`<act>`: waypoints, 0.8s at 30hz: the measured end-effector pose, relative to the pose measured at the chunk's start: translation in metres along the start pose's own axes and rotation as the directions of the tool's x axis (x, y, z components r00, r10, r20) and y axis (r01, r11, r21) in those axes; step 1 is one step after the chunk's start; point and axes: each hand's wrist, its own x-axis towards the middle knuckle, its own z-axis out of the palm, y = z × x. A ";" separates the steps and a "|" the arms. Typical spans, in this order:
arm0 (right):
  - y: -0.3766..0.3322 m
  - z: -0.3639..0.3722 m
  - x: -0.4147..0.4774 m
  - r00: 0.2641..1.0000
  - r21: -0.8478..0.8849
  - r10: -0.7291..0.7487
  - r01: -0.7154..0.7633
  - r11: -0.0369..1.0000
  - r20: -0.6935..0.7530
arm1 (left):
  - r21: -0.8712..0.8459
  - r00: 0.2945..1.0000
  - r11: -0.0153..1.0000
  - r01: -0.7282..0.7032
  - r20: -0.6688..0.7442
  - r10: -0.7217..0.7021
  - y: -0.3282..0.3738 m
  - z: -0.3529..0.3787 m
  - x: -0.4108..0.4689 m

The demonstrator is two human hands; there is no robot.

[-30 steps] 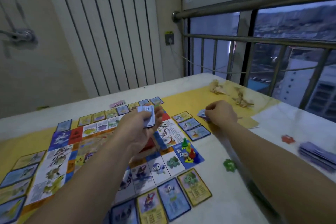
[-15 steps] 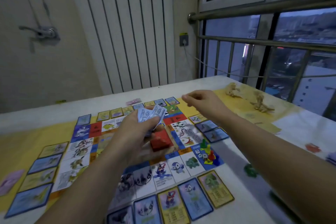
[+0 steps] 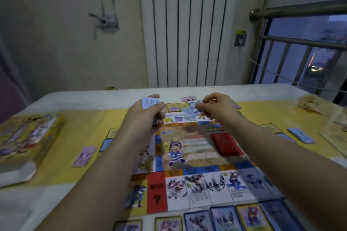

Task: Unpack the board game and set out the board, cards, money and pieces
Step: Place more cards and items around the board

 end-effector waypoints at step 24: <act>-0.006 0.060 0.109 0.979 -0.400 -0.181 0.130 0.907 -0.092 | -0.064 0.999 0.997 0.048 -0.002 -0.048 0.003 -0.030 0.032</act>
